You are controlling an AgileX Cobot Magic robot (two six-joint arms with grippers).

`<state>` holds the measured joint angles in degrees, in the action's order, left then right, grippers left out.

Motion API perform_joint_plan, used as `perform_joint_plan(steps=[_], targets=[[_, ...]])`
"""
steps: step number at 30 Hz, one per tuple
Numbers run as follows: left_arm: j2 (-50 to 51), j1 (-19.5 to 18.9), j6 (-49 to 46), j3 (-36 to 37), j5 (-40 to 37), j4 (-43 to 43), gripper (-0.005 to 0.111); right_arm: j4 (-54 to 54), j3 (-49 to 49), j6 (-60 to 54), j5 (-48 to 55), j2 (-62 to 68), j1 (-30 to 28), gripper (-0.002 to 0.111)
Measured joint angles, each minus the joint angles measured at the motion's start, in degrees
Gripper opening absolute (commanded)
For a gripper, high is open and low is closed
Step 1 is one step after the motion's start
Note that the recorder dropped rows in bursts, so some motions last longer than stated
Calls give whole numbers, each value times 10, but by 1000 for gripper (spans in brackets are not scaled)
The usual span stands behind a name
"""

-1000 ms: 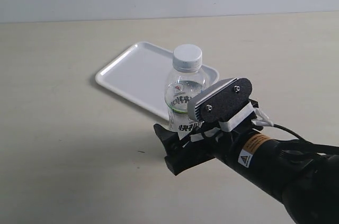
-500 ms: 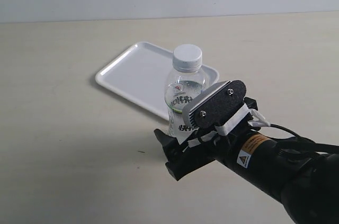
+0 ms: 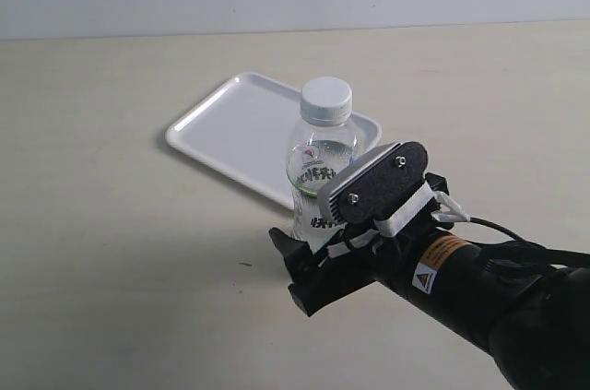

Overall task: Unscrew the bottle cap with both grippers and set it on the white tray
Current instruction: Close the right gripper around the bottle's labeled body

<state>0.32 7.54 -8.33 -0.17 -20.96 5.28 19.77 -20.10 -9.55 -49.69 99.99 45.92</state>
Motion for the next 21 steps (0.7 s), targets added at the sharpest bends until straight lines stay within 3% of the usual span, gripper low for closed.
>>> perform_joint_plan(steps=[12, 21], targets=[[0, 0, 0, 0, 0, 0, 0, 0, 0, 24, -27, 0, 0, 103], [0, 0, 0, 0, 0, 0, 0, 0, -1, 44, -51, 16, 0, 70]])
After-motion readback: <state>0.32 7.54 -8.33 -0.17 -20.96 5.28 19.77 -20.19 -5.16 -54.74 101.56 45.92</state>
